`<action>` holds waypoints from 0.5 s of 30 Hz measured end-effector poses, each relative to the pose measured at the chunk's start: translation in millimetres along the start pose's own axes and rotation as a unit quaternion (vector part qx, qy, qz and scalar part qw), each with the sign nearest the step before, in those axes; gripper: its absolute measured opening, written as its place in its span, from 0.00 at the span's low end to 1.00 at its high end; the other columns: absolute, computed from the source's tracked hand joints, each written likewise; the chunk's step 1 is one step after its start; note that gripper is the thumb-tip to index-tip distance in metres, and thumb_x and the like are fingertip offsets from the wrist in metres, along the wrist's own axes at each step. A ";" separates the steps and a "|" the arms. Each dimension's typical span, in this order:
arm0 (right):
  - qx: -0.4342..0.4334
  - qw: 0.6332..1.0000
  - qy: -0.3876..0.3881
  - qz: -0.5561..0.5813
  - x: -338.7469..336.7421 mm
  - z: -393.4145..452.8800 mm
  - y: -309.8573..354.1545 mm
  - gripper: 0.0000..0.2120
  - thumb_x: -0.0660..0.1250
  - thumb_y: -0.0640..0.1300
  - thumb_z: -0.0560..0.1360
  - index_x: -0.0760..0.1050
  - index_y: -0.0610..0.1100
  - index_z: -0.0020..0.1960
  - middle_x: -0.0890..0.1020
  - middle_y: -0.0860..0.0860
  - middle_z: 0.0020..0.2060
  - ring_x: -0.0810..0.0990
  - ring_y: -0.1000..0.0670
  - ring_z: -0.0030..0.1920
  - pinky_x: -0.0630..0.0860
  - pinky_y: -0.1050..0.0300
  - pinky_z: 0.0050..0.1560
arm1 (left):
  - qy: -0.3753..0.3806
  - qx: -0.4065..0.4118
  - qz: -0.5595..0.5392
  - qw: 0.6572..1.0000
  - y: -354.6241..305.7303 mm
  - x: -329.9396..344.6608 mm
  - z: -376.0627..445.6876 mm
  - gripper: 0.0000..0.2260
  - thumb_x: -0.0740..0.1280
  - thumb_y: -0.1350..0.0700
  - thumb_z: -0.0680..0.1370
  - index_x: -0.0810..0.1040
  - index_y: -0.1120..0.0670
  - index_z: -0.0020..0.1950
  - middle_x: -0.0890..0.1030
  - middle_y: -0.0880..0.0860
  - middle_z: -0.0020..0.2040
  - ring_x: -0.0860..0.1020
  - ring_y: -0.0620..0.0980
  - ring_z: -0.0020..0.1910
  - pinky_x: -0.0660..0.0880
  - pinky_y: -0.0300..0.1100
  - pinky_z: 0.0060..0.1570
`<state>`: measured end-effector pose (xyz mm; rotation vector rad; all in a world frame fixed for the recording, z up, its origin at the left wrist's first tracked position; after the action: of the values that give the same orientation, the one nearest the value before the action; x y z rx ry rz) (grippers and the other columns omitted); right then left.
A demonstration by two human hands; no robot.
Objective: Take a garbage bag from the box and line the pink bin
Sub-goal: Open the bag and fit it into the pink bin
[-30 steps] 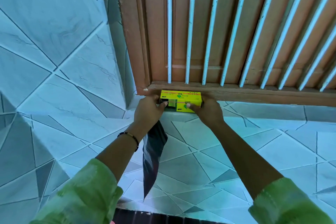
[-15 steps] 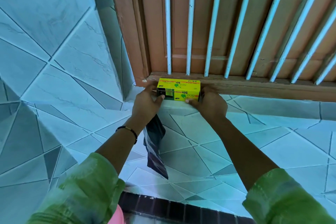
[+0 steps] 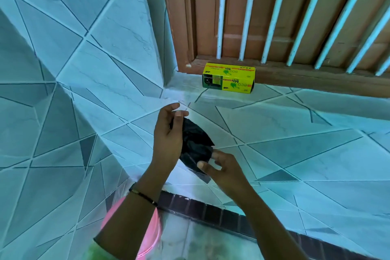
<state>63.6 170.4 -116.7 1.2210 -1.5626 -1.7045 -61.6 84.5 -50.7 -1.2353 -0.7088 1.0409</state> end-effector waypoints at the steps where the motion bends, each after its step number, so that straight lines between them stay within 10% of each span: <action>1: -0.011 1.000 -0.017 0.014 0.2 -0.8 1.0 0.07 0.68 0.41 0.74 0.80 0.49 0.50 0.81 0.61 0.40 0.78 0.68 0.41 0.72 0.71 0.44 | 0.007 -0.012 0.002 1.000 2.1 -1.7 -4.2 0.08 0.59 0.54 0.80 0.72 0.52 0.58 0.82 0.46 0.48 0.78 0.38 0.47 0.73 0.41 0.54; 5: -0.001 0.993 -0.064 0.100 1.6 -6.5 6.3 0.07 0.64 0.36 0.76 0.79 0.43 0.49 0.83 0.50 0.41 0.81 0.58 0.39 0.76 0.69 0.42 | 0.066 -0.080 -0.040 0.994 20.6 -15.9 -21.5 0.19 0.63 0.41 0.75 0.69 0.45 0.62 0.80 0.50 0.56 0.78 0.45 0.56 0.74 0.47 0.60; 9: 0.010 0.981 -0.068 0.180 21.1 -19.2 16.3 0.10 0.63 0.36 0.77 0.78 0.39 0.56 0.85 0.48 0.44 0.84 0.55 0.43 0.79 0.65 0.43 | 0.190 -0.134 -0.089 0.969 40.6 -33.8 -56.4 0.29 0.67 0.43 0.71 0.64 0.48 0.69 0.79 0.49 0.57 0.79 0.37 0.53 0.76 0.33 0.49; 15: 0.017 0.973 -0.093 0.212 65.1 -37.9 23.8 0.09 0.66 0.45 0.74 0.80 0.44 0.53 0.85 0.45 0.49 0.83 0.45 0.51 0.79 0.49 0.53 | 0.256 -0.115 0.061 0.958 78.0 -88.5 -91.1 0.06 0.71 0.54 0.74 0.82 0.54 0.48 0.86 0.53 0.46 0.83 0.52 0.48 0.79 0.45 0.51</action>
<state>62.1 91.8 -108.6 0.6866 -1.8139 -1.5438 -34.6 -33.2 -138.0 -1.6849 -0.3559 0.6983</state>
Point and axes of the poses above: each hand's wrist, its own z-axis towards the middle knuckle, its own x-axis out of the palm, y = z × x, the point moved 9 cm from there along z, towards the middle knuckle
